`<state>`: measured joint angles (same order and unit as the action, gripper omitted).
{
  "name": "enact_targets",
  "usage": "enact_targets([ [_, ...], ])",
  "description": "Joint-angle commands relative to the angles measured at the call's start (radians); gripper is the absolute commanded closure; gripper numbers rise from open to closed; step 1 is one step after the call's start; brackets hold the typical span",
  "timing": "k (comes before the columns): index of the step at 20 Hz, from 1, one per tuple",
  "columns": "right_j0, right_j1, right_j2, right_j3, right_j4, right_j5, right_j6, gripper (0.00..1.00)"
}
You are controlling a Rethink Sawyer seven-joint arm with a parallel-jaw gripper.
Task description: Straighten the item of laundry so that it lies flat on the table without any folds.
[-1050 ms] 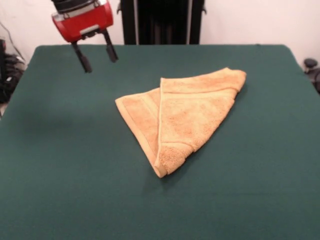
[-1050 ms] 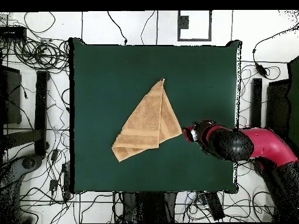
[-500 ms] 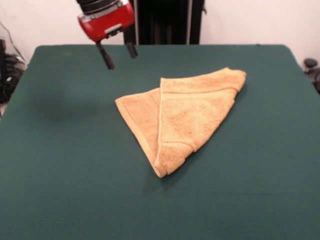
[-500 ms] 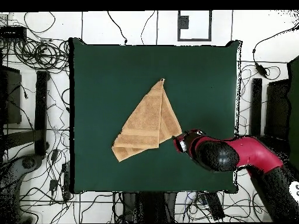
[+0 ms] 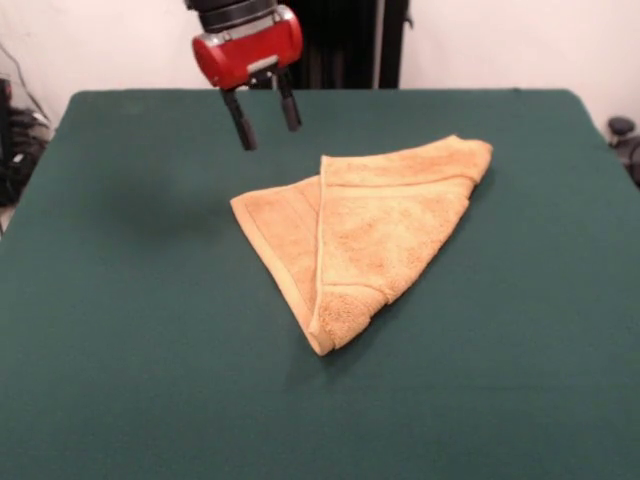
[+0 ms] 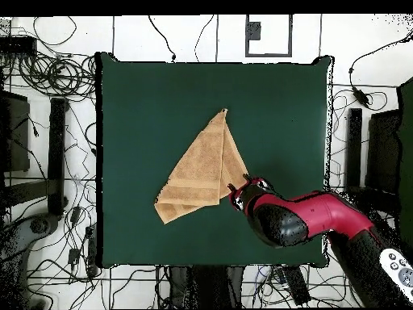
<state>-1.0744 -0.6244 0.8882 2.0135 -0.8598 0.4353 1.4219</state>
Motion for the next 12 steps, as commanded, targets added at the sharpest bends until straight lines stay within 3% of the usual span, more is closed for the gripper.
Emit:
enact_targets([
  [1,0.111,-0.004,-0.129,0.048,-0.064,-0.121,0.182,0.00],
  [8,0.160,0.025,-0.193,0.053,-0.024,-0.188,0.191,0.00],
  [12,0.166,0.097,-0.205,0.064,0.053,-0.184,0.204,0.00],
])
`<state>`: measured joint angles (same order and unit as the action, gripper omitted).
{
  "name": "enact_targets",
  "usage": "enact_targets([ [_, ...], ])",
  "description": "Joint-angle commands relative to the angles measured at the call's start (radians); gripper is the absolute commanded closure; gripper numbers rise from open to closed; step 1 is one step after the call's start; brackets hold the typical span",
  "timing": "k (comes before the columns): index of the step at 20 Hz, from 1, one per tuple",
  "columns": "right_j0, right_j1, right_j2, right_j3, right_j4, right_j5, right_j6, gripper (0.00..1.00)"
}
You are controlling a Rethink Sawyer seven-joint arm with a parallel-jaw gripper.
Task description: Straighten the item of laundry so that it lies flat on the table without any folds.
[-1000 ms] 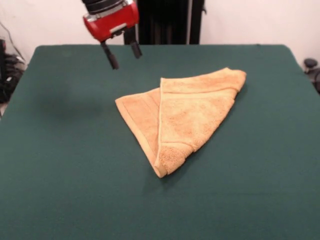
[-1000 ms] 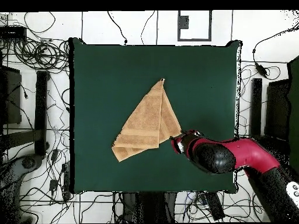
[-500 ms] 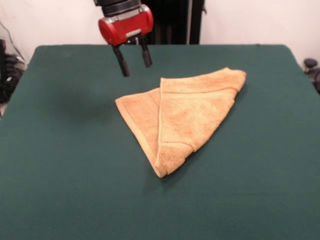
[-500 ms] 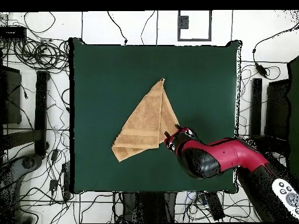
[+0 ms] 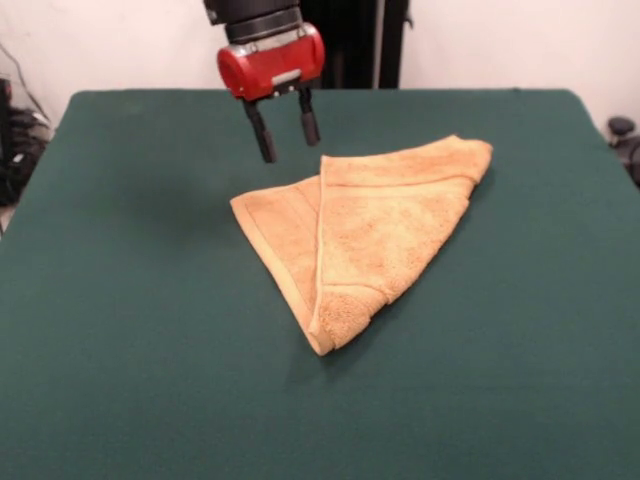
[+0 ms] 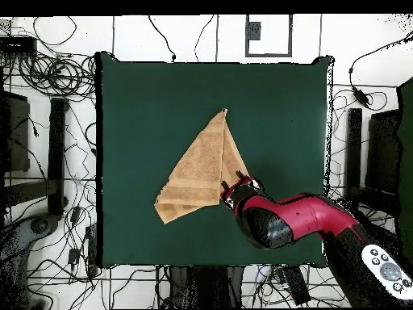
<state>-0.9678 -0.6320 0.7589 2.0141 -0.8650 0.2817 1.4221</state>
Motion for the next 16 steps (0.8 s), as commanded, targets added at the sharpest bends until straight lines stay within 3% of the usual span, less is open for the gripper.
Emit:
enact_targets([
  [1,0.059,0.115,-0.076,0.064,0.067,-0.033,0.199,0.00],
  [7,0.069,0.165,-0.091,0.066,0.099,-0.066,0.192,0.00],
  [16,0.180,0.178,-0.180,0.070,0.126,-0.203,0.260,0.00],
])
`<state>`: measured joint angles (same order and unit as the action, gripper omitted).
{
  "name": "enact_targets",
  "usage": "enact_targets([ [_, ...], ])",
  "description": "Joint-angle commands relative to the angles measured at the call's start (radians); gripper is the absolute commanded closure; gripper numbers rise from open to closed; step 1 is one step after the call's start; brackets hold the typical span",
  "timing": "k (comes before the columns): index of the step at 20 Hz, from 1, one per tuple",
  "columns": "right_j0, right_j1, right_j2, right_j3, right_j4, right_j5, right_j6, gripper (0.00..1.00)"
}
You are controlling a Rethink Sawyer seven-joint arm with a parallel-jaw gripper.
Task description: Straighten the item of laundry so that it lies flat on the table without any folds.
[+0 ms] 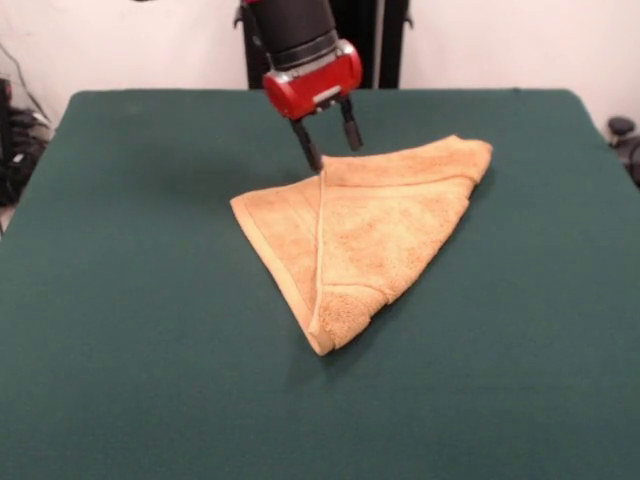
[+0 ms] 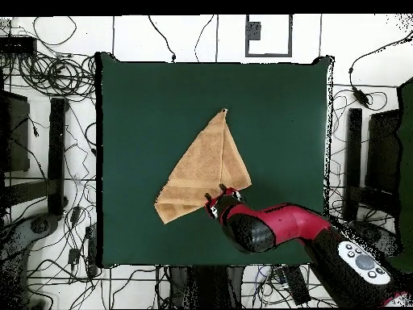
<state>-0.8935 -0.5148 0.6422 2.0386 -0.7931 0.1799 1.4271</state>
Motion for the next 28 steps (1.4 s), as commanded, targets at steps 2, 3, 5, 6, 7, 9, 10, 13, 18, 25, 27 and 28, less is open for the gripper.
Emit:
enact_targets([
  [2,0.130,0.052,-0.083,0.044,0.070,-0.126,0.263,0.00],
  [3,0.134,0.051,-0.089,0.045,0.082,-0.131,0.265,0.00],
  [5,0.164,0.026,-0.122,0.052,0.101,-0.173,0.283,0.00],
  [6,0.180,0.009,-0.140,0.057,0.111,-0.197,0.292,0.00],
  [7,0.190,-0.003,-0.152,0.065,0.122,-0.218,0.296,0.00],
  [9,0.196,-0.003,-0.154,0.080,0.144,-0.227,0.291,0.00],
  [10,0.199,0.002,-0.156,0.082,0.151,-0.238,0.286,0.00],
  [13,0.187,0.024,-0.140,0.074,0.160,-0.219,0.240,0.00],
  [18,0.132,0.072,-0.077,0.007,0.119,-0.130,0.113,0.00],
  [25,0.029,0.157,-0.008,-0.054,0.091,-0.029,-0.001,0.00],
  [27,0.006,0.163,0.005,-0.065,0.091,0.003,-0.029,0.00],
  [28,-0.005,0.164,0.012,-0.072,0.092,0.019,-0.043,0.00],
])
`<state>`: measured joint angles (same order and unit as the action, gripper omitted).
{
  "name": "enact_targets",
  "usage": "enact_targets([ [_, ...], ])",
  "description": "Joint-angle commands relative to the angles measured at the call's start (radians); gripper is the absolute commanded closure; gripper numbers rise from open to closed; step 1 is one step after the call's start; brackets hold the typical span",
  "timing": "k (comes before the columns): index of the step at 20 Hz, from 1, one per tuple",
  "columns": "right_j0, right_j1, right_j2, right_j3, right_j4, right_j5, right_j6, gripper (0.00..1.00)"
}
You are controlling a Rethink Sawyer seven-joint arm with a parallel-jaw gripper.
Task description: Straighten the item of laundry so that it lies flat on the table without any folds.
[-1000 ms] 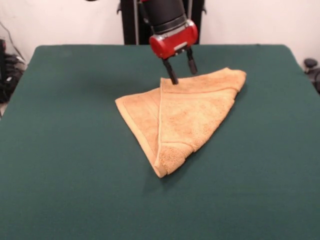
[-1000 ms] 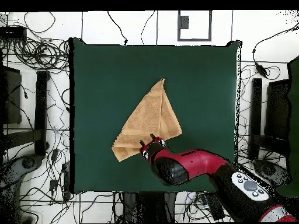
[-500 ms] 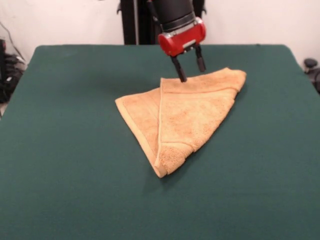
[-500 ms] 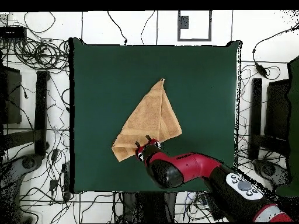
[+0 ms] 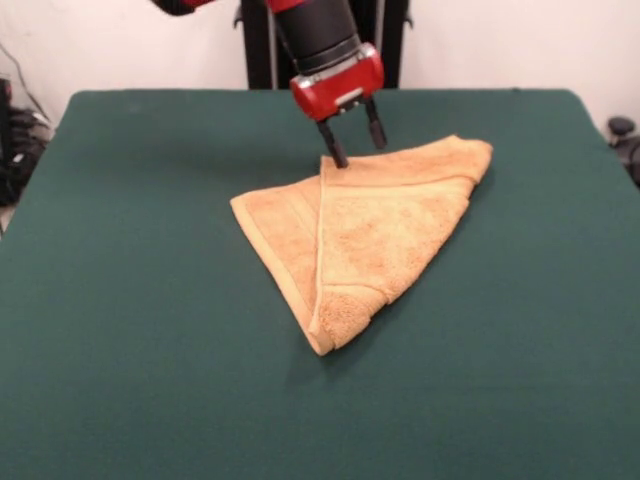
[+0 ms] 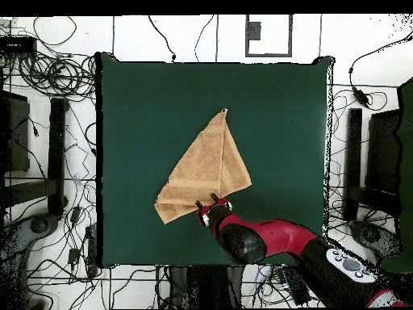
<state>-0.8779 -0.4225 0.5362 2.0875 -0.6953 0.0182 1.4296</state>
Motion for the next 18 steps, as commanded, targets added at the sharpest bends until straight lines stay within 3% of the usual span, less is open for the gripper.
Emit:
enact_targets([
  [1,-0.031,0.074,0.125,-0.125,-0.006,0.194,-0.056,0.00],
  [10,-0.049,0.090,0.133,-0.162,-0.048,0.202,-0.066,0.00],
  [18,-0.027,0.006,0.112,-0.185,-0.063,0.222,-0.063,0.00],
])
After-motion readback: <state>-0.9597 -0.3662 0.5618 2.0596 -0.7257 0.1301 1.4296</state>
